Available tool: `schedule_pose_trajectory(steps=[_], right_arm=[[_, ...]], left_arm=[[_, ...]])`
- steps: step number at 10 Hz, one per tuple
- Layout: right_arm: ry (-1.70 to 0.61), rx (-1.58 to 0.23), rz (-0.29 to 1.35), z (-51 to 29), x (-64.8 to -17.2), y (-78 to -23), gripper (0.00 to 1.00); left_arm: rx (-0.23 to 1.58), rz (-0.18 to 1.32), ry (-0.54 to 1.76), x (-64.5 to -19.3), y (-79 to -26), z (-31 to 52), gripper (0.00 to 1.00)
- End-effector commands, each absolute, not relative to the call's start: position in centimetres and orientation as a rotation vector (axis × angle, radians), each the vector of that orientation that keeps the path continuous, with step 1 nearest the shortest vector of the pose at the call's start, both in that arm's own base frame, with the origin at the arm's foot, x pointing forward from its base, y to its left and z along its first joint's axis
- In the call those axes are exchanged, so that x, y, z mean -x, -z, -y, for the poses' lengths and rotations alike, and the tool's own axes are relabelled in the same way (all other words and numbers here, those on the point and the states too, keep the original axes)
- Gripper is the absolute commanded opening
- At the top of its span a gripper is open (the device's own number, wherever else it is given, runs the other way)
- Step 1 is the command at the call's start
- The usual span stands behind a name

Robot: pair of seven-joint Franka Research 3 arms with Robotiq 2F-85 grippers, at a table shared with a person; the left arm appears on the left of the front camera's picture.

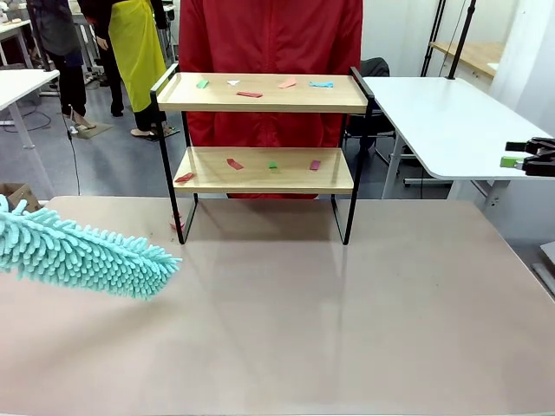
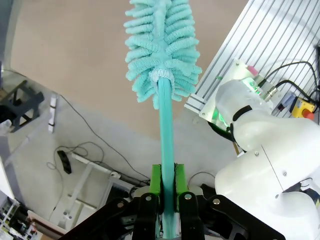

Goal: Clean the shelf.
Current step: Clean the specific section of the Shelf indicated by the human with the Duster.

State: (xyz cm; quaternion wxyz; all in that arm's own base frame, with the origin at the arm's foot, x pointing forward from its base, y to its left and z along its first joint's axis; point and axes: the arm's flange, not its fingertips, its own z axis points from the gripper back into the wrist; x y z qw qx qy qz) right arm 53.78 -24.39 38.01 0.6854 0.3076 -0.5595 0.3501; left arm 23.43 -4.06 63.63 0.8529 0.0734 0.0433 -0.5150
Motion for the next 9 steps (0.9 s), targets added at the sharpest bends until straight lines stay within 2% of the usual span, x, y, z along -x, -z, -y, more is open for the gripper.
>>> schedule_pose_trajectory(steps=[1,9], right_arm=[[-0.768,-0.679,1.243,24.04,-53.91,-38.86,1.00],[-0.768,-0.679,1.243,24.04,-53.91,-38.86,1.00]], left_arm=[[-0.154,-0.087,1.067,-23.10,-63.51,3.82,0.13],[-0.154,-0.087,1.067,-23.10,-63.51,3.82,0.13]])
